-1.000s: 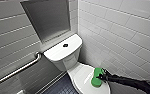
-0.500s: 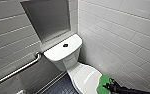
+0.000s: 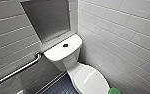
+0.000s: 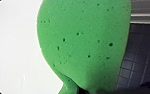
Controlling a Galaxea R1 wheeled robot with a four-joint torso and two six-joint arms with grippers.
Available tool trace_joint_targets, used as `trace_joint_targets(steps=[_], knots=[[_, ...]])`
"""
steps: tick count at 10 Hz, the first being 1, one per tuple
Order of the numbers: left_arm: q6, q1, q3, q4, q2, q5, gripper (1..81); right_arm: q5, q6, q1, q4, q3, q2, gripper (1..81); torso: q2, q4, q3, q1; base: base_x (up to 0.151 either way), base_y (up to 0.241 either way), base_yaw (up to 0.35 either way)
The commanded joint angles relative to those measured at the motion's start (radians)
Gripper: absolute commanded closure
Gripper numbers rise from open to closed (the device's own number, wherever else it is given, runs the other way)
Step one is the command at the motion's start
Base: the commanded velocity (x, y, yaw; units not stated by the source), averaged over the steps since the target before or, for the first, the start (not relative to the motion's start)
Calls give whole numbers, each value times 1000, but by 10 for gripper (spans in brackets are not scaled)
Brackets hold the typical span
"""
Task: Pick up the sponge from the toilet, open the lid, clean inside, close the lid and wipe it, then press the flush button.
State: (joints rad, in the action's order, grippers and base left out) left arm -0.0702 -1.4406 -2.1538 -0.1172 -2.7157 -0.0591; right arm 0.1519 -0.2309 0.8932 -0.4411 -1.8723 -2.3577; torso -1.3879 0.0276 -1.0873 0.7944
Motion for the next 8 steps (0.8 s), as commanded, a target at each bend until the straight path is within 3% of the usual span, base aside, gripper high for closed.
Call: trace_joint_targets(steps=[1, 4, 7, 8], knots=[[1, -17, 35, 2, 25, -87, 10, 24, -5, 157, 12, 58, 85, 811, 0, 0, 0, 0, 0, 0, 0], [-3, -13, 49, -2, 19, -80, 10, 24, -1, 273, 44, 147, 168, 811, 0, 0, 0, 0, 0, 0, 0], [-5, -8, 68, -5, 14, -80, 10, 15, 10, 168, 137, 526, 390, 811, 0, 0, 0, 0, 0, 0, 0], [-5, -8, 68, -4, 13, -79, 10, 3, 11, 105, 142, 583, 427, 811, -1, 0, 0, 0, 0, 0, 0]])
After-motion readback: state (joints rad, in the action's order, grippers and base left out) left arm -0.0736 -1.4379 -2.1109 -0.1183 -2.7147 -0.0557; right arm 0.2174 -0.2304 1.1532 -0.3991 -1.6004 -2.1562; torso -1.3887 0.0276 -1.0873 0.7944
